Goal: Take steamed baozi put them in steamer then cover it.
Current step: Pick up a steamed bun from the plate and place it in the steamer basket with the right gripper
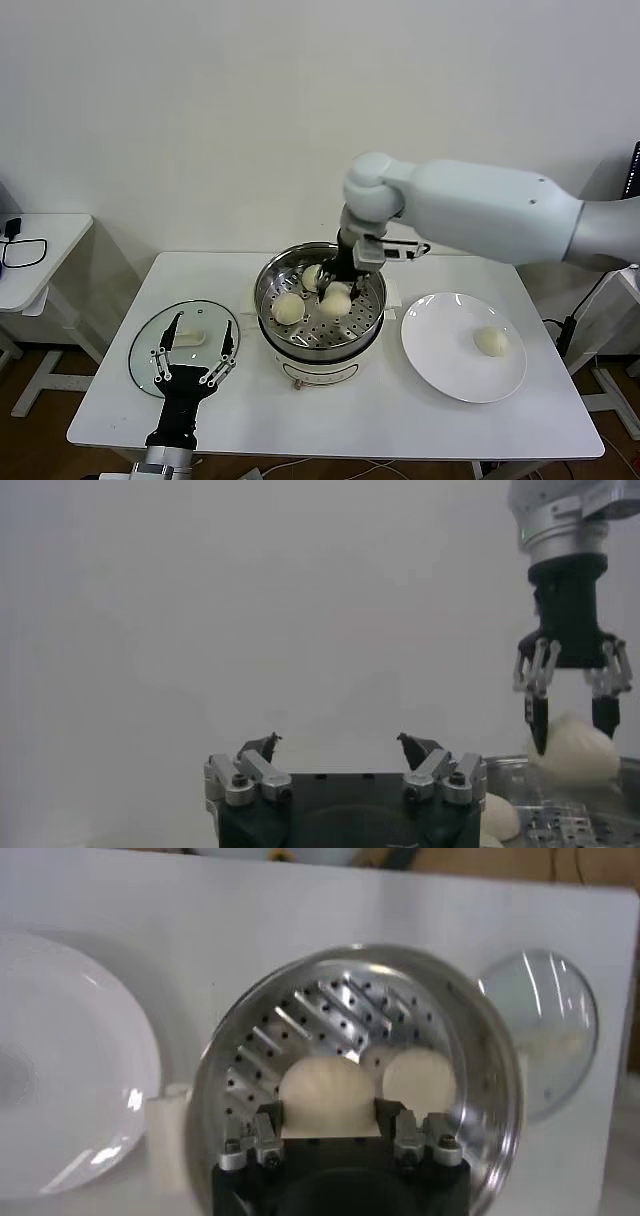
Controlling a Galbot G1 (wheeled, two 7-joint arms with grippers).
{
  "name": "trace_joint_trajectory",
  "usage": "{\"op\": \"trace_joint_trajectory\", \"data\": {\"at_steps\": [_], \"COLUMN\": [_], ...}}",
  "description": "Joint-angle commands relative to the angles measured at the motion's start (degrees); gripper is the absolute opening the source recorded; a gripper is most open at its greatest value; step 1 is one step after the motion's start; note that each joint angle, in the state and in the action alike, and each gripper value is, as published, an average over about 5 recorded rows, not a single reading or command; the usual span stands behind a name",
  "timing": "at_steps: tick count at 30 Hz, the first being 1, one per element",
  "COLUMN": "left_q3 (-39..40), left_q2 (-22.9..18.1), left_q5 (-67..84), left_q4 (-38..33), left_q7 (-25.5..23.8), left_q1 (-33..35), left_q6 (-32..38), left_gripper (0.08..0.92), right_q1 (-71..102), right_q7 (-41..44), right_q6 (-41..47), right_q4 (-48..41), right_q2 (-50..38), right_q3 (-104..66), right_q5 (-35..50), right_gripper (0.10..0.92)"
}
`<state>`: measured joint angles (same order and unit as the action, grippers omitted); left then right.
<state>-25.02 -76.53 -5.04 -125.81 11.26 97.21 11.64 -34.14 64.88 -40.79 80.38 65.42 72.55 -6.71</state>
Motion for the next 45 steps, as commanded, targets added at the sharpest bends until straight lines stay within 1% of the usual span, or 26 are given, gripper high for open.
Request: {"op": "trace_joint_trajectory", "data": {"at_steps": [1,20,23,27,30,35,37,39,42,45], "left_q3": [0.0,-0.3,-0.3,-0.2,-0.2,-0.5,-0.5,-0.5,-0.4,0.0], "left_q2": [0.0,-0.1,-0.1,-0.1,-0.1,0.0,0.0,0.1,0.2,0.2], "left_q5": [0.1,0.1,0.1,0.1,0.1,0.1,0.1,0.1,0.1,0.1], "left_q4": [0.0,0.2,0.2,0.2,0.3,0.5,0.5,0.5,0.5,0.5], "left_q7": [0.1,0.5,0.5,0.5,0.5,0.4,0.4,0.4,0.4,0.4], "left_q1": [0.1,0.1,0.0,0.0,0.0,-0.3,-0.4,-0.4,-0.6,-0.7], "left_q6": [0.1,0.3,0.2,0.2,0.2,0.1,0.0,0.0,-0.1,-0.2], "left_gripper": [0.823,0.823,0.823,0.823,0.823,0.823,0.823,0.823,0.823,0.823], "right_q1": [5.8,7.7,7.8,7.5,6.9,4.8,3.4,1.8,-1.3,-4.1], "right_q7": [0.2,1.7,1.5,0.9,0.6,1.9,3.7,6.2,8.3,7.9], "right_q6": [-5.2,-5.5,-5.5,-5.3,-5.2,-4.1,-2.0,2.4,13.4,25.1], "right_q4": [-0.2,-1.0,-1.0,-0.8,-0.5,0.2,0.1,-0.5,-3.1,-7.9], "right_q2": [3.7,3.9,4.0,3.8,3.2,0.3,-2.0,-4.8,-10.3,-15.9], "right_q3": [-1.7,-1.8,-1.9,-2.4,-3.0,-6.2,-8.0,-9.5,-8.8,-5.6], "right_q5": [-6.6,-8.9,-9.3,-10.0,-10.0,-7.3,-4.6,-0.9,7.9,18.6], "right_gripper": [0.643,0.652,0.679,0.771,0.814,0.822,0.822,0.823,0.823,0.823]}}
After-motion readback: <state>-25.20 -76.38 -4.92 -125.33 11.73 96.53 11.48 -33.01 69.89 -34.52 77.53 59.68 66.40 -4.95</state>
